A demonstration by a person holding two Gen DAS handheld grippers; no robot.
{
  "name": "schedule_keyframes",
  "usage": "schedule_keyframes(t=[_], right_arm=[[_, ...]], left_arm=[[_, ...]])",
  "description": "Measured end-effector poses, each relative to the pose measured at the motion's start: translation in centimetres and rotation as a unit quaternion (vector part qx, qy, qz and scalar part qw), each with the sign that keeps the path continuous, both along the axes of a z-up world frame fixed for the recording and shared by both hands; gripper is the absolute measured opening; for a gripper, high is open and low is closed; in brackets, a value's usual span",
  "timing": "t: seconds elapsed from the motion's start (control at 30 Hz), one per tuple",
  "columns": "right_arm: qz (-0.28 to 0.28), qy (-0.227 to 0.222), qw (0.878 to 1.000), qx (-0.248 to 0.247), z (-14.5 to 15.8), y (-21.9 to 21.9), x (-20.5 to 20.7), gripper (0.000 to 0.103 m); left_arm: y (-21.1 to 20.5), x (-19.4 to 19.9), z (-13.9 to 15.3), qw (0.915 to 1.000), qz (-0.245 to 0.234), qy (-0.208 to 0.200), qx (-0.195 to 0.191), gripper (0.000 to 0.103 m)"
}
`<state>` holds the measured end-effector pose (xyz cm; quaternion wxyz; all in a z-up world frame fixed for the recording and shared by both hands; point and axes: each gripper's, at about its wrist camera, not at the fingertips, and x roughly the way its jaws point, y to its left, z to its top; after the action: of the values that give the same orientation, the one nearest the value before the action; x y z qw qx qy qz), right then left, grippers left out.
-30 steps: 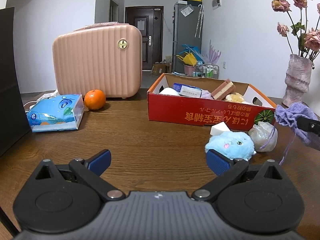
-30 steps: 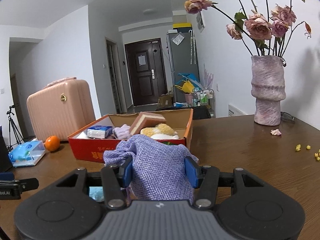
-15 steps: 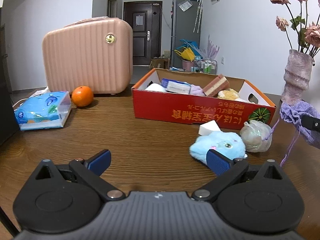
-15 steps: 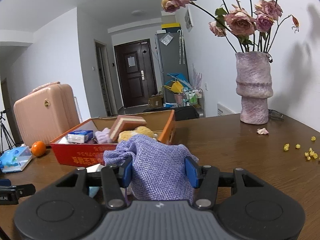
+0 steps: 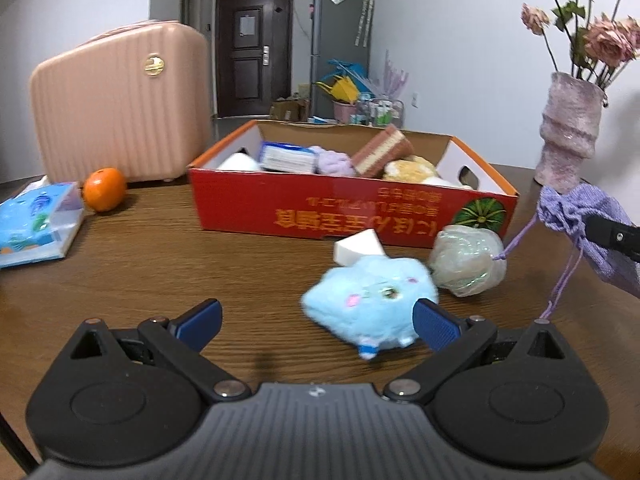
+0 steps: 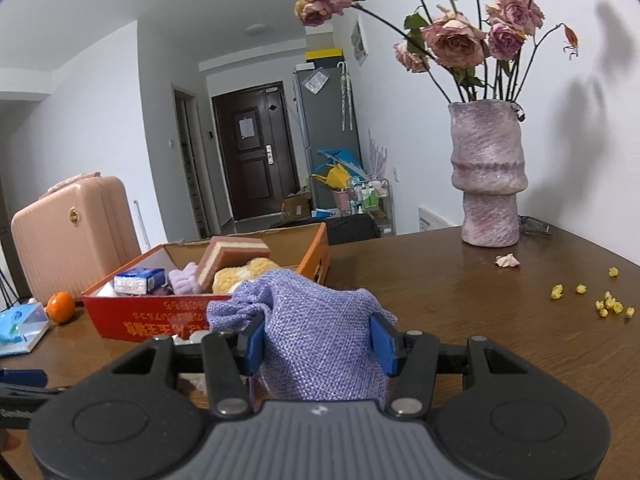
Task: Organize soft objects
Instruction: 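Lift the pouch with the right gripper while the left gripper approaches the blue plush toy, then close the left gripper on the light-blue plush toy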
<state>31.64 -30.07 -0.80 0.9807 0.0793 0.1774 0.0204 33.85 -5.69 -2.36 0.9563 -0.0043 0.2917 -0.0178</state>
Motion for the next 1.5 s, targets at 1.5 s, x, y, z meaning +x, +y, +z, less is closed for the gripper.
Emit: schedule_keyframes(t=[1.5], right_arm=[[-0.047,0.018,0.999,0.004,-0.8,-1.0,1.0,0.054]], left_arm=[[-2.5,6.2,-2.0,0.9976,-0.037,0.058,-0.008,0.083]])
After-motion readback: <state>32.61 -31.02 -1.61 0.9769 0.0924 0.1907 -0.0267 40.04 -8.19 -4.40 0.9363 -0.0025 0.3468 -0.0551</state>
